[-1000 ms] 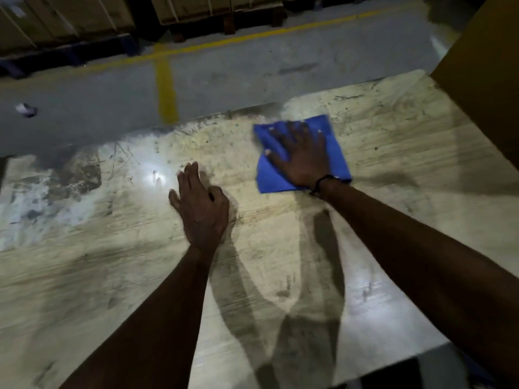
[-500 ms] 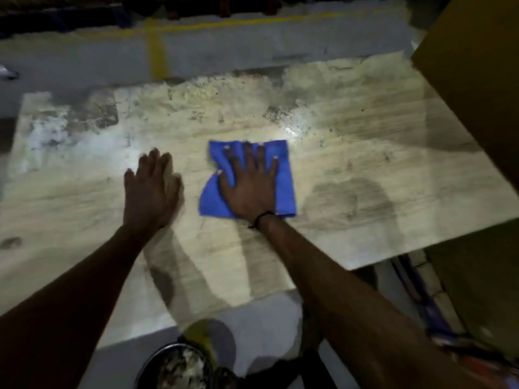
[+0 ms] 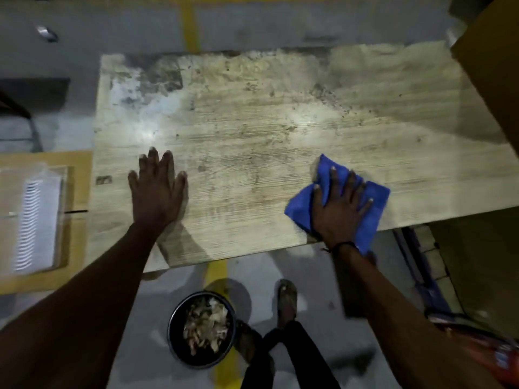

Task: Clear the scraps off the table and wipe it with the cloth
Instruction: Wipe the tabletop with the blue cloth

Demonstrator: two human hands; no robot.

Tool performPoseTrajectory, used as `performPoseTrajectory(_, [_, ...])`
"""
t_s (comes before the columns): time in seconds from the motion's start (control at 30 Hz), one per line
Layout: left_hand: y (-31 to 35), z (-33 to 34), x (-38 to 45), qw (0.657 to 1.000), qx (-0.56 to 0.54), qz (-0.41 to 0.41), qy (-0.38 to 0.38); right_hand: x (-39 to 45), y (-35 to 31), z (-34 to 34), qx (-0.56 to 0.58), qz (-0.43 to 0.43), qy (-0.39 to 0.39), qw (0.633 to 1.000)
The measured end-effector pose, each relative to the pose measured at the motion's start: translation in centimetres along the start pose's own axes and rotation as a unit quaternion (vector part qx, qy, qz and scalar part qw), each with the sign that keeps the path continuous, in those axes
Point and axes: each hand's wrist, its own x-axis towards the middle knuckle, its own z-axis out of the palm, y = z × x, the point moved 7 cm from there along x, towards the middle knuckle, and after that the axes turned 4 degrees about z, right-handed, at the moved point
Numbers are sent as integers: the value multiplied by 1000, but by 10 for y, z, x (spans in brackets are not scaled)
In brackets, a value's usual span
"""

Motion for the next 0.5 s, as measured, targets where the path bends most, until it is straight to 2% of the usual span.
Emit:
performPoseTrajectory(0.07, [-5,-3,1,1000,8,4,0,-31,-51,0,4,-57,8,998])
performPoseTrajectory(0.17, [-16,-7,16,1000,2,-8,7,-67,-142,8,44,-175,-26,983])
performPoseTrajectory(0.3, [-31,-8,53,1000,-8,-15,15,-52,-209,24,92,-284,-44,954])
performPoseTrajectory(0.37, [-39,-8,76,1000,-10,-12,19,-6,-211,33,81,-261,-11,962])
performPoseTrajectory(0.5, [-55,-10,114,999,-21,-16,29,104,-180,49,52,-158,59,984])
